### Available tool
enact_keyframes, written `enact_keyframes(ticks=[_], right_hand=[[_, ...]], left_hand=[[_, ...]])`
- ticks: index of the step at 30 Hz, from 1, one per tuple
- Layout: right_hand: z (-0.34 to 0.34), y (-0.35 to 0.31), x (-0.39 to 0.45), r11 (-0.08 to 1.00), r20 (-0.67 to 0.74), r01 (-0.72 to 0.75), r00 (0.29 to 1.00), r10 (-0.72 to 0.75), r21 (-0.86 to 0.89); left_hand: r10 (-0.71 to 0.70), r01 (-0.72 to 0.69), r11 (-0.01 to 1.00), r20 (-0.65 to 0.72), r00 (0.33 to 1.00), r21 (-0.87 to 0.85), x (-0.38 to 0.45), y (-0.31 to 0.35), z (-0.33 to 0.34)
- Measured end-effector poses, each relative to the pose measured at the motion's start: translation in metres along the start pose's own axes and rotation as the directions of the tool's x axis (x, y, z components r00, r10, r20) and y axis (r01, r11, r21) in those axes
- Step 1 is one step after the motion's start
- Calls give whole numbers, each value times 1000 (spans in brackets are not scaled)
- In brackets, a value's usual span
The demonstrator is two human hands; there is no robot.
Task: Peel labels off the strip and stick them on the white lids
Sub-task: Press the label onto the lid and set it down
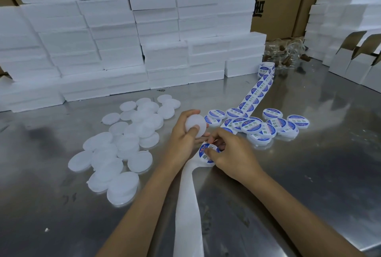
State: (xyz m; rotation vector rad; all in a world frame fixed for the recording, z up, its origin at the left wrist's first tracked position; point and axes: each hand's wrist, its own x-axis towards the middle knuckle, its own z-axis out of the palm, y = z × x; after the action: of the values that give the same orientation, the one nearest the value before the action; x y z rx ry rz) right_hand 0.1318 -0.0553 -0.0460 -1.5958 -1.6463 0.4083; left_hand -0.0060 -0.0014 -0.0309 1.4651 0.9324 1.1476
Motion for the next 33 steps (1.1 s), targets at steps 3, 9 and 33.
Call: enact_keyframes(ticks=[3,9,33], right_hand=[[0,0,0,1000,2,-9,1000,9,12],[-10,-11,1,948,80,-84,995,62,308],[-31,-23,12,696,193,-223,974,122,683]], left_hand=[[3,-4,999,22,1000,38,-1,-2,-1],[-8,3,982,22,1000,189,-4,-5,-4],[-218,211,834,47,975,-509,-9,20,-10]])
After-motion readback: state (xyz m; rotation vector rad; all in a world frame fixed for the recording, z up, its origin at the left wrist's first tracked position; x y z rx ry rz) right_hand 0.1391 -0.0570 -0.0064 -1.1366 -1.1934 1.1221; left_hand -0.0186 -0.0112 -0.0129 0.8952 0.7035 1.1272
